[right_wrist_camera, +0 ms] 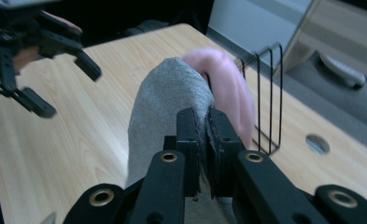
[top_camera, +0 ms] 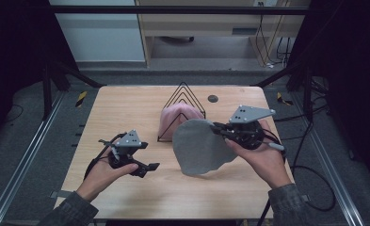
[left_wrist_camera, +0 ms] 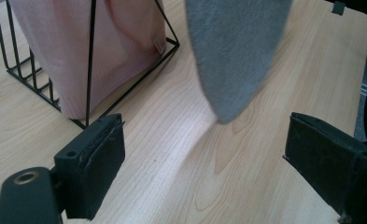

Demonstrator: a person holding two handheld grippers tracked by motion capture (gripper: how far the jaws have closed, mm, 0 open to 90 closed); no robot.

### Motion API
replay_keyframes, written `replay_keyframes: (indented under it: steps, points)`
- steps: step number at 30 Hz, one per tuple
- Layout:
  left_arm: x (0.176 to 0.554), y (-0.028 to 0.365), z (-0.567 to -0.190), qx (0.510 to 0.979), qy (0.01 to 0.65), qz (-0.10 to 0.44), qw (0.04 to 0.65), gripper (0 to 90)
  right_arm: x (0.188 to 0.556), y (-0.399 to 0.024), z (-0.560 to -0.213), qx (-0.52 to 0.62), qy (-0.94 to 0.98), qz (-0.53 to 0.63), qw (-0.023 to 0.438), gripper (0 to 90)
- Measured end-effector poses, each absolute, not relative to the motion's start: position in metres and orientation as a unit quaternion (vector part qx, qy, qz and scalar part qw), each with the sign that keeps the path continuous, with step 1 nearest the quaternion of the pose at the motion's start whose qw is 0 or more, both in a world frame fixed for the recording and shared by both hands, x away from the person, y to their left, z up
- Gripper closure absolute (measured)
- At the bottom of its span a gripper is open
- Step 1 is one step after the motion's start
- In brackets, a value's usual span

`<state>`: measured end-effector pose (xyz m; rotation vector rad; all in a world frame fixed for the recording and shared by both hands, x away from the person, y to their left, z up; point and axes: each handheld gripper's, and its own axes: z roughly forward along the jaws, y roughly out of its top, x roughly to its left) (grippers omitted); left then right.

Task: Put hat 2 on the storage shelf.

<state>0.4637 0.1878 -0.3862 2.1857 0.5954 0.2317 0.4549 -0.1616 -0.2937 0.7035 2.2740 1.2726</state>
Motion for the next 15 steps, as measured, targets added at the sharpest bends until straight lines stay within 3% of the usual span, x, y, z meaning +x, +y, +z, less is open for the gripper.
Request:
replay_keyframes:
  steps: [15]
  points:
    - [0.459, 0.189, -0.356, 0.858, 0.223, 0.114, 0.448, 16.2, 0.451, -0.119, -0.242, 0.193, 0.820, 0.492, 0.221, 85.0]
